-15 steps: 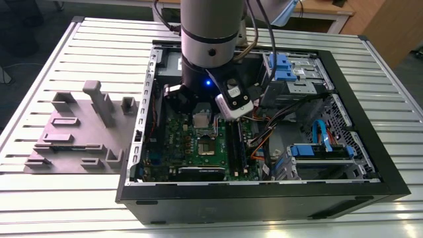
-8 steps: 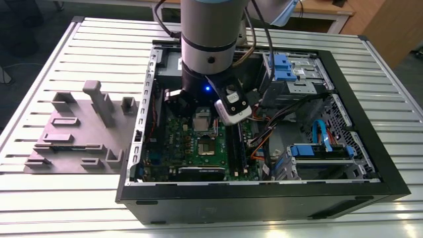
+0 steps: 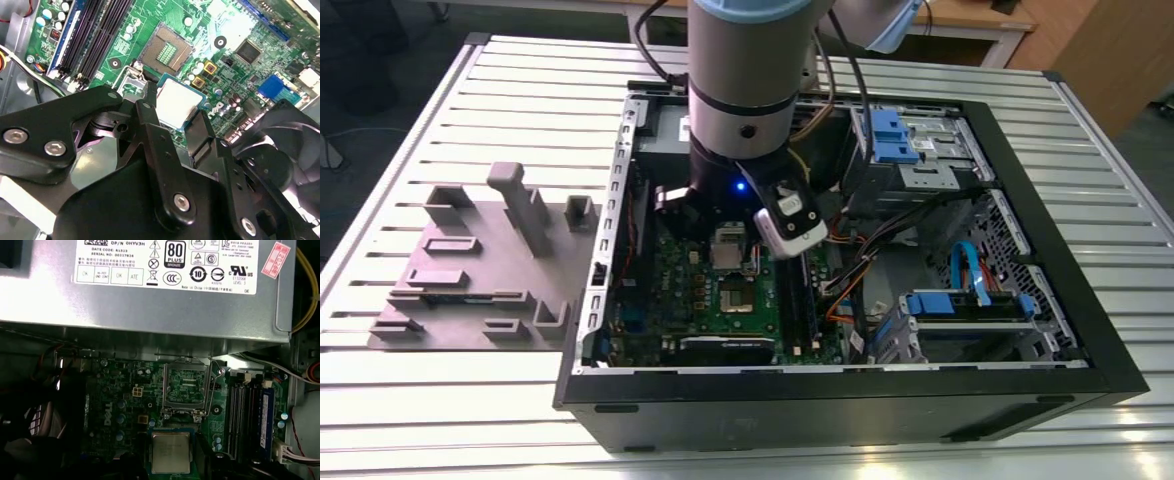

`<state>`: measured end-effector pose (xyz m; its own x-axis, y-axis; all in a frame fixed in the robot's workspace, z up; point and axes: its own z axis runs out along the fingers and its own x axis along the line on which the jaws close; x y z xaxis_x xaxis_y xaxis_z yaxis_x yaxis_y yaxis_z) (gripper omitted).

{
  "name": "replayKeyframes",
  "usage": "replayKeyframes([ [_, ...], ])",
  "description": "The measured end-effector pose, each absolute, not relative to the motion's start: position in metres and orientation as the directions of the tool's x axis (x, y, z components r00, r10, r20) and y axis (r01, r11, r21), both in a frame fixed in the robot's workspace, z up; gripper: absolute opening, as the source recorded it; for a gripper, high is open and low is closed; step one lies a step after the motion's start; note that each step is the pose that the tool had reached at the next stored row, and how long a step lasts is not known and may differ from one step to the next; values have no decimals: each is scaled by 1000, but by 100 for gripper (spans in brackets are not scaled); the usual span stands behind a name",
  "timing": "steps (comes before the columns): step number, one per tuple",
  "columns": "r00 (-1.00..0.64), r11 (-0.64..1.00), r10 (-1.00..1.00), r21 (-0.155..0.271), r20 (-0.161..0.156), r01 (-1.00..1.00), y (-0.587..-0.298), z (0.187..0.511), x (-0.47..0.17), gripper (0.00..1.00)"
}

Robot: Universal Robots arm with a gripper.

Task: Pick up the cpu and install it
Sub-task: 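Place the cpu into insertion slot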

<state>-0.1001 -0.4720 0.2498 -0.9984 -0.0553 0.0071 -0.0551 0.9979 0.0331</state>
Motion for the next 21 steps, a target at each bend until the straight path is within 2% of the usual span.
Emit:
replayKeyframes([
  [21, -998, 998, -55, 33, 7, -55, -472, 240, -99, 47],
])
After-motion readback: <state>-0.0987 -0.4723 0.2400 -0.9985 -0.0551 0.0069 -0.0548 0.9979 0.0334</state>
